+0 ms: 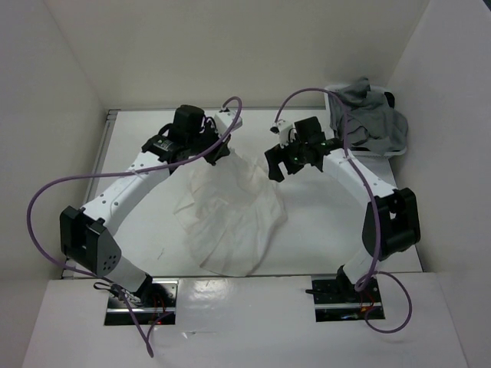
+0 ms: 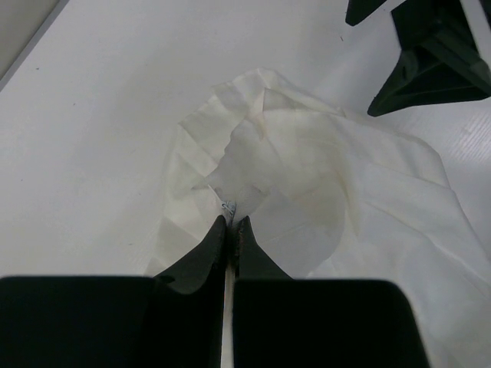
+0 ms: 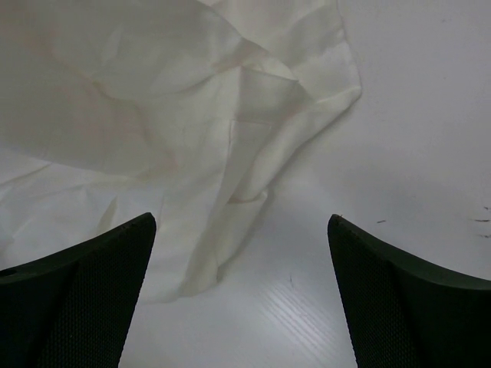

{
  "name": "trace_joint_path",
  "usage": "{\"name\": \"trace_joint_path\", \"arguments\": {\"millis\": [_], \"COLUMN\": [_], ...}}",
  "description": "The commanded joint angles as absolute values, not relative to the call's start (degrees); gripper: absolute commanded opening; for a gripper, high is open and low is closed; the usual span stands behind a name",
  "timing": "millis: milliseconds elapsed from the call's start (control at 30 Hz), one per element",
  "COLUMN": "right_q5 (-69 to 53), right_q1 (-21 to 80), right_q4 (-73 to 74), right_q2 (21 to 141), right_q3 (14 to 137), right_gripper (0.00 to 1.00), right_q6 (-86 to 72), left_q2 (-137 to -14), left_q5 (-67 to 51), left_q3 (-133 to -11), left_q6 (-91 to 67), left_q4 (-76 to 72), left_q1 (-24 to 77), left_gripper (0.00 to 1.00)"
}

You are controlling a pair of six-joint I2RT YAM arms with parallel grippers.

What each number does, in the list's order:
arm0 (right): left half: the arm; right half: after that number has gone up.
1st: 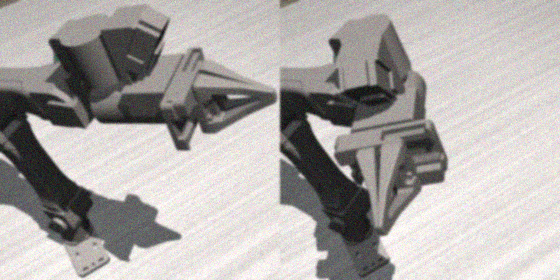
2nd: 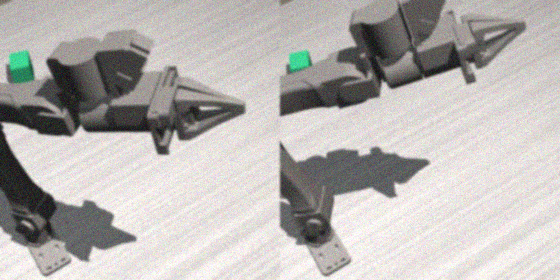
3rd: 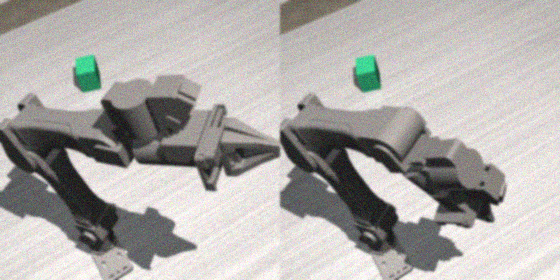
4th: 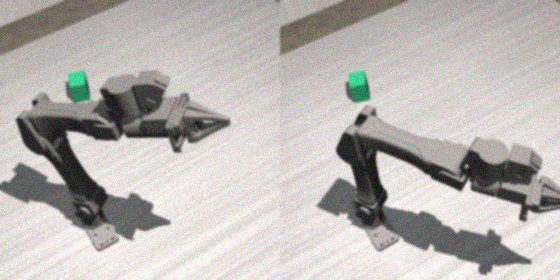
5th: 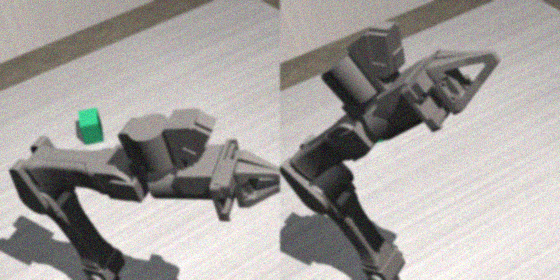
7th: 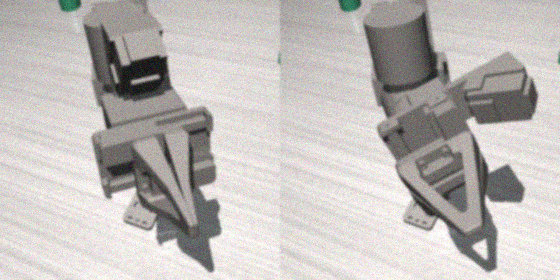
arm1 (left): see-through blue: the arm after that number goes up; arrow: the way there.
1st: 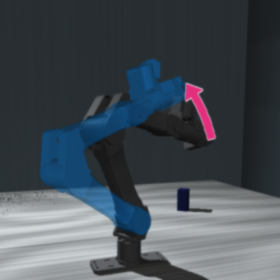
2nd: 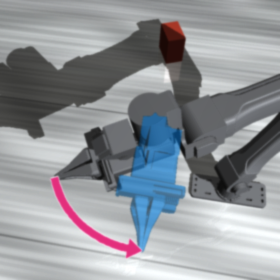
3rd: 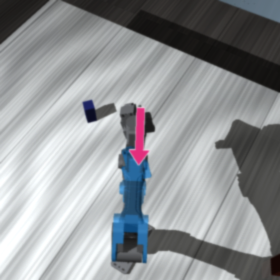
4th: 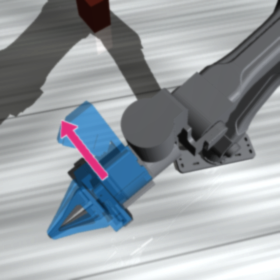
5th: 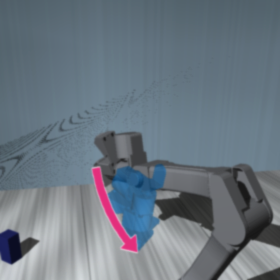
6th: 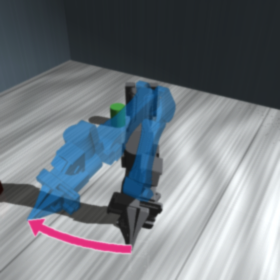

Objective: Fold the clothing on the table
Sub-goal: Flatten the skirt out

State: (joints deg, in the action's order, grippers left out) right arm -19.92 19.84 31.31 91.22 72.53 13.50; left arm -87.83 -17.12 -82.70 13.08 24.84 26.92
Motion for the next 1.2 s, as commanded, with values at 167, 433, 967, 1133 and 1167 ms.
{"name": "trace_joint_path", "arguments": {"millis": [167, 433, 967, 1133, 1167], "right_q5": [-16.52, -14.68, -11.78, -11.78, -11.78], "right_q1": [24.08, 27.42, 27.42, 27.42, 27.42], "right_q4": [24.79, 23.47, 22.94, 22.94, 22.94], "right_q2": [97.90, 102.22, 107.13, 107.14, 107.14], "right_q3": [76.99, 80.33, 82.71, 82.71, 82.71], "right_gripper": [0.92, 0.86, 0.66, 0.62, 0.62], "right_q6": [13.89, 14.41, 15.47, 15.47, 15.47], "left_q2": [-84.73, -84.20, -83.67, -83.67, -83.67], "left_q5": [-18.46, -18.46, -18.98, -19.51, -19.51], "left_q3": [-81.21, -81.21, -80.68, -80.68, -80.68], "left_q6": [11.60, 11.60, 11.60, 11.60, 11.60], "left_q4": [22.15, 22.15, 22.15, 22.15, 22.15], "left_q1": [26.63, 26.10, 26.10, 26.10, 26.10], "left_gripper": [0.00, 0.00, 0.00, 0.00, 0.00]}}
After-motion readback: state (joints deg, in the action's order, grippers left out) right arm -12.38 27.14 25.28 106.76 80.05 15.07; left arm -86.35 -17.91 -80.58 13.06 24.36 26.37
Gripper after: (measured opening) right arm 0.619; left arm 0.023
